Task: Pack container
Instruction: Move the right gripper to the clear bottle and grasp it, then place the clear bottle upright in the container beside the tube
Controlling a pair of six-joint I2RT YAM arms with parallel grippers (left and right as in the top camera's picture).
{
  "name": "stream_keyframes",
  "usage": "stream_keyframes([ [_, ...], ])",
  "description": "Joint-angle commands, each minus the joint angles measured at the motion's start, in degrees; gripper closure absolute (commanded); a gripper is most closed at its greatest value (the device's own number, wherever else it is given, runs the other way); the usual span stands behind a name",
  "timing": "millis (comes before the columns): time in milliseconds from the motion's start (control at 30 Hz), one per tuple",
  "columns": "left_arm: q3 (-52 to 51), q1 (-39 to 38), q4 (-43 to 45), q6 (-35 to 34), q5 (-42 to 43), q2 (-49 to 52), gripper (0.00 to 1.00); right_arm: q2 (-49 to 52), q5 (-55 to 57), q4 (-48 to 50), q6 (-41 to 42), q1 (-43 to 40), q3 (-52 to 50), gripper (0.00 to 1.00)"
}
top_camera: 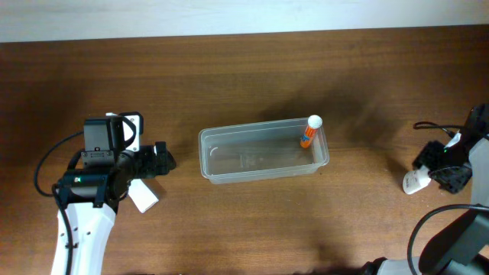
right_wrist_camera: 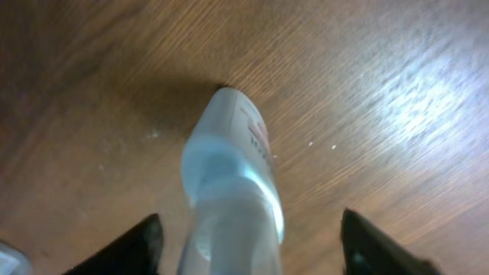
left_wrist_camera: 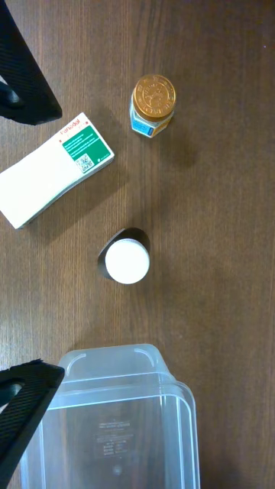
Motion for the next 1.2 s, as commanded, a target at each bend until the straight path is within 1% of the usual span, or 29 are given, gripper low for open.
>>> stream_keyframes([
  [0, 1.14, -0.24, -0.04, 0.90, -0.20, 0.00, 0.01, 0.11, 0.26, 0.31, 0.02, -0.13, -0.37, 0.48],
  [167, 1.14, -0.24, -0.04, 0.90, -0.20, 0.00, 0.01, 0.11, 0.28, 0.55, 0.04, -0.13, -0.37, 0.61],
  [233, 1.14, -0.24, -0.04, 0.90, -0.20, 0.00, 0.01, 0.11, 0.26, 0.55, 0.04, -0.13, -0.37, 0.68],
  [333, 1.14, -0.24, -0.04, 0.90, -0.20, 0.00, 0.01, 0.11, 0.26, 0.57, 0.07, -0.13, -0.37, 0.70],
  [400, 1.14, -0.24, -0.02, 0.90, -0.20, 0.00, 0.01, 0.11, 0.24, 0.57, 0.07, -0.13, -0.35, 0.74],
  [533, 1.14, -0.24, -0.02, 0.87, -0.20, 0.00, 0.01, 0.11, 0.22, 0.59, 0.07, -0.13, -0.35, 0.75],
  [733, 1.14, -0.24, -0.04, 0.90, -0.20, 0.00, 0.01, 0.09, -0.48, 0.70, 0.07, -0.13, -0.24, 0.75],
  [867, 1.14, -0.24, -0.02, 0.90, -0.20, 0.00, 0.01, -0.04, -3.21, 0.11, 0.02, 0.22, 0.74, 0.75],
  [967, 1.14, -0.24, -0.02, 0.90, -0.20, 0.00, 0.01, -1.01, -4.00, -2.51, -1.16, 1.88, 3.28, 0.75],
  [1000, 1.14, -0.24, -0.02, 0.90, -0.20, 0.00, 0.01, -1.46, -4.02, -3.56, -1.51, 2.67, 4.33, 0.78],
  [1167, 1.14, -0.24, 0.02, 0.90, -0.20, 0.00, 0.01, -5.55, -4.04, -10.99, -3.04, 8.76, 11.39, 0.79],
])
